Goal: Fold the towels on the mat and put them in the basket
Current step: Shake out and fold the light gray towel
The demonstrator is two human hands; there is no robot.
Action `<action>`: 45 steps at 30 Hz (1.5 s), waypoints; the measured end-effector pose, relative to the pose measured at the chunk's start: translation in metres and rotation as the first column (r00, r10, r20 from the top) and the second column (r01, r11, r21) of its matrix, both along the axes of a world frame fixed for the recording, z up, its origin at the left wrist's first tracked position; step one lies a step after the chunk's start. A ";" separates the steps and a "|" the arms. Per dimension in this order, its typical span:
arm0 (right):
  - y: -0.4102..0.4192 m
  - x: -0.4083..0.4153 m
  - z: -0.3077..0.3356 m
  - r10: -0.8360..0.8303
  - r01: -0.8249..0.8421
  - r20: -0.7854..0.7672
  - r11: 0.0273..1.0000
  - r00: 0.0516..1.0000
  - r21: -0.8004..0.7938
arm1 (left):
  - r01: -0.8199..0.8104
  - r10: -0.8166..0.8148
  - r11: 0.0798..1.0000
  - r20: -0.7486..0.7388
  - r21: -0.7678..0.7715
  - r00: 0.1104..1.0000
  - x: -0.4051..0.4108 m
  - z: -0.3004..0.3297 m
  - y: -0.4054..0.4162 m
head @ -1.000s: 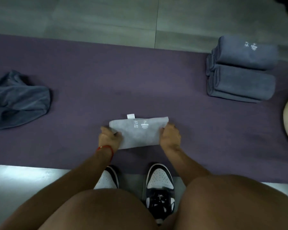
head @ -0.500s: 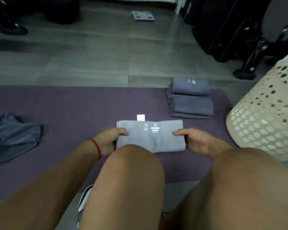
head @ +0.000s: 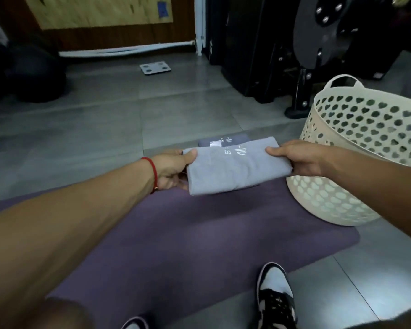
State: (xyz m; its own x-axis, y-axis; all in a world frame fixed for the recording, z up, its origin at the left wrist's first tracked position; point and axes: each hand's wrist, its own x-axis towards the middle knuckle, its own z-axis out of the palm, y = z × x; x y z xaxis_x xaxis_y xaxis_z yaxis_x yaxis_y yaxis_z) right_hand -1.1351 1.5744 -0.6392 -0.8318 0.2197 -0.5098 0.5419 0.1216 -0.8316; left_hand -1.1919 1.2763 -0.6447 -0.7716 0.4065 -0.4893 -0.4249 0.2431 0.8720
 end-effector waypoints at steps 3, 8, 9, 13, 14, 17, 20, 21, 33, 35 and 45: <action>0.024 -0.038 -0.036 -0.040 0.038 0.027 0.998 0.999 0.058 | -0.074 0.074 0.996 -0.005 -0.044 0.997 -0.031 -0.036 0.033; 0.061 -0.103 -0.119 -0.220 0.219 0.007 0.971 0.975 0.099 | -0.177 0.177 0.984 -0.032 0.000 0.984 -0.088 -0.107 0.083; 0.067 -0.115 -0.134 -0.242 0.240 0.002 0.965 0.970 0.105 | -0.199 0.198 0.980 -0.044 -0.005 0.979 -0.100 -0.120 0.091; 0.088 -0.159 -0.183 -0.276 0.277 -0.024 0.952 0.961 0.132 | -0.317 0.314 0.948 -0.071 -0.026 0.947 -0.143 -0.170 0.120; 0.092 -0.168 -0.193 -0.276 0.279 -0.038 0.948 0.960 0.154 | -0.336 0.333 0.941 -0.075 -0.033 0.940 -0.152 -0.180 0.127; 0.099 -0.190 -0.219 -0.258 0.277 -0.104 0.926 0.960 0.257 | -0.396 0.390 0.916 -0.104 -0.054 0.915 -0.170 -0.208 0.139; 0.094 -0.194 -0.241 -0.169 0.196 -0.100 0.873 0.981 0.447 | -0.414 0.378 0.890 -0.196 -0.192 0.905 -0.181 -0.245 0.137; 0.090 -0.193 -0.248 -0.116 0.131 -0.062 0.844 0.991 0.519 | -0.412 0.365 0.880 -0.222 -0.235 0.904 -0.182 -0.254 0.135; 0.044 -0.175 -0.259 0.147 0.147 -0.229 0.431 0.962 0.890 | -0.589 0.321 0.717 -0.572 -0.374 0.754 -0.175 -0.257 0.151; 0.030 -0.175 -0.260 0.383 0.008 -0.112 0.261 0.917 0.965 | -0.682 0.117 0.581 -0.784 -0.444 0.610 -0.171 -0.251 0.154; 0.038 -0.178 -0.288 0.443 -0.126 0.068 0.104 0.894 0.987 | -0.203 -0.681 0.502 -0.529 -0.841 0.506 -0.174 -0.284 0.145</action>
State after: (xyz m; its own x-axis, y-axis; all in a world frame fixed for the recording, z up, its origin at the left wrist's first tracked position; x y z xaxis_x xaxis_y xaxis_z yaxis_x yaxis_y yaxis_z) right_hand -1.3135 1.6124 -0.9268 -0.9905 0.1084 0.0844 0.1115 0.9932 0.0333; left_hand -1.3656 1.4217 -0.9283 -0.8829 0.4694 0.0099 0.4670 0.8758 0.1217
